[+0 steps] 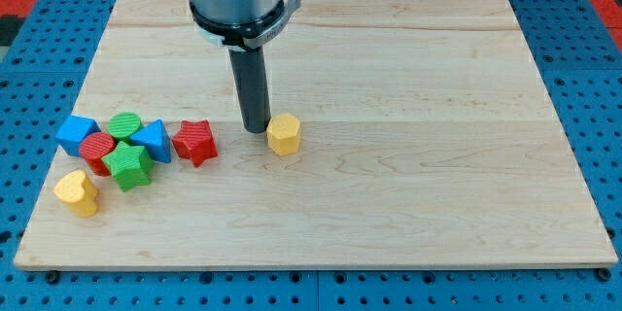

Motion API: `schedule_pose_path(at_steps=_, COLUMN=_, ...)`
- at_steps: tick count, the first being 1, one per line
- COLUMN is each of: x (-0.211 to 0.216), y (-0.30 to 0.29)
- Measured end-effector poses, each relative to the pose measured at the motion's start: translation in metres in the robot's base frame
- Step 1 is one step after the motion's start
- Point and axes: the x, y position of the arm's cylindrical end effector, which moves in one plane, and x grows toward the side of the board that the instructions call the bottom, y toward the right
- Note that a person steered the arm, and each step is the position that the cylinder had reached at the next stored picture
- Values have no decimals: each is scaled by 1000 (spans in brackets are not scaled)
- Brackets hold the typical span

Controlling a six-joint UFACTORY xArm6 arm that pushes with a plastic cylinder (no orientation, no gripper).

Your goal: Slide the yellow heart to the green star

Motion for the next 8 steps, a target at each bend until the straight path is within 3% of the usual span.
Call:
schedule_pose_path(at_steps=2, x=67, y=-13)
schedule_pose_path(at_steps=4, x=152, y=-61)
schedule_pose_path(at_steps=6, x=159, y=-211)
schedule_pose_path(at_steps=7, x=130, y=-222)
schedule_pose_path(at_steps=8, x=111, y=-180)
